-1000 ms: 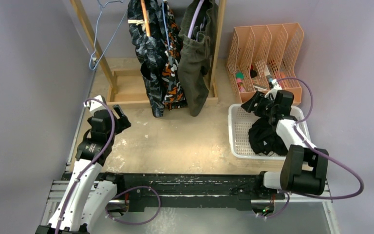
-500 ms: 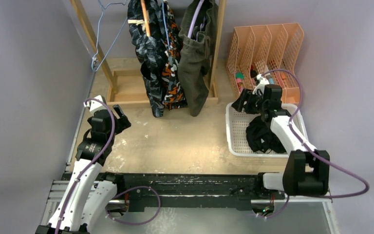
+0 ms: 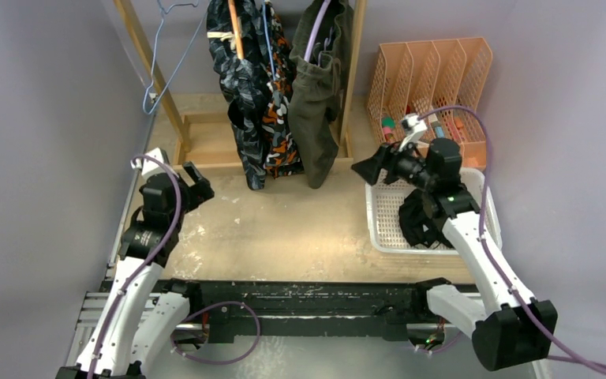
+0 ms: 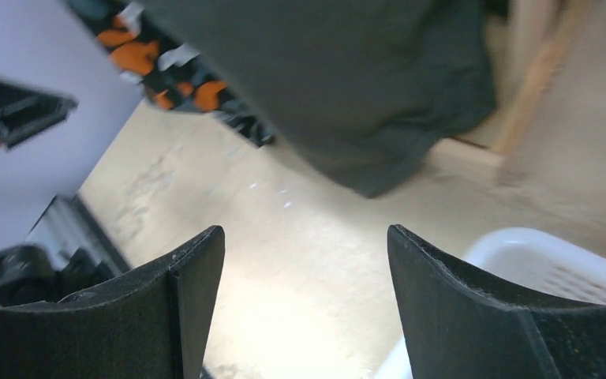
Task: Remove the shorts from the hanger
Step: Move the basket to the center of the board, then pick up the hanger from the clothes rod.
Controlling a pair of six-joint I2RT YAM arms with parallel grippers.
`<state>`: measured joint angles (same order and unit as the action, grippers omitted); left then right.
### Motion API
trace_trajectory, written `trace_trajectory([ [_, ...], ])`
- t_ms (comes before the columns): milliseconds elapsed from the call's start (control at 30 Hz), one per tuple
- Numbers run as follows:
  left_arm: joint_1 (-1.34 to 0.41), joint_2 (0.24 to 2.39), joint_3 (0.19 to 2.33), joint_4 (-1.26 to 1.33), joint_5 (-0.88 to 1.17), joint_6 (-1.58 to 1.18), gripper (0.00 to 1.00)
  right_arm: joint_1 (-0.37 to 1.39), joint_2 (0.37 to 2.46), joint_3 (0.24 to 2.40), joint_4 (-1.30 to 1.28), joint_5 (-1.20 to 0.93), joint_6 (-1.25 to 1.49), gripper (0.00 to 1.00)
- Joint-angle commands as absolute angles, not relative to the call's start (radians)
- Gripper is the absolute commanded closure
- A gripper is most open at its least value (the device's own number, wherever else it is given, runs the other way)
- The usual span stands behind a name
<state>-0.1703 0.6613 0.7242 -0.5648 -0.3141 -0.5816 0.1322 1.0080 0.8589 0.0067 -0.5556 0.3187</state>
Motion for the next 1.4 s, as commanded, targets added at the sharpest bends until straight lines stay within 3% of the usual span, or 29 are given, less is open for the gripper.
trace_trajectory([
  [0, -0.166, 0.708, 0.925, -0.472, -0.229, -0.643, 0.15, 0.267, 1.027, 0.824, 0.066, -0.562, 0.371, 0.23],
  [600, -0.172, 1.111, 1.492, -0.28, 0.08, -0.745, 0.23, 0.307, 1.002, 0.733, 0.064, -0.495, 0.399, 0.18],
  [767, -0.222, 1.252, 1.729, -0.452, -0.048, -0.602, 0.23, 0.307, 0.983, 0.707, 0.046, -0.477, 0.393, 0.17],
  [867, -0.374, 1.324, 1.844, -0.542, -0.234, -0.514, 0.23, 0.306, 0.984, 0.712, 0.027, -0.455, 0.379, 0.17],
  [1200, -0.498, 1.438, 1.928, -0.594, -0.501, -0.398, 0.25, 0.307, 1.021, 0.742, -0.013, -0.4, 0.36, 0.16],
  [1367, -0.511, 1.495, 1.98, -0.603, -0.513, -0.345, 0.25, 0.305, 1.024, 0.739, -0.028, -0.381, 0.353, 0.15],
])
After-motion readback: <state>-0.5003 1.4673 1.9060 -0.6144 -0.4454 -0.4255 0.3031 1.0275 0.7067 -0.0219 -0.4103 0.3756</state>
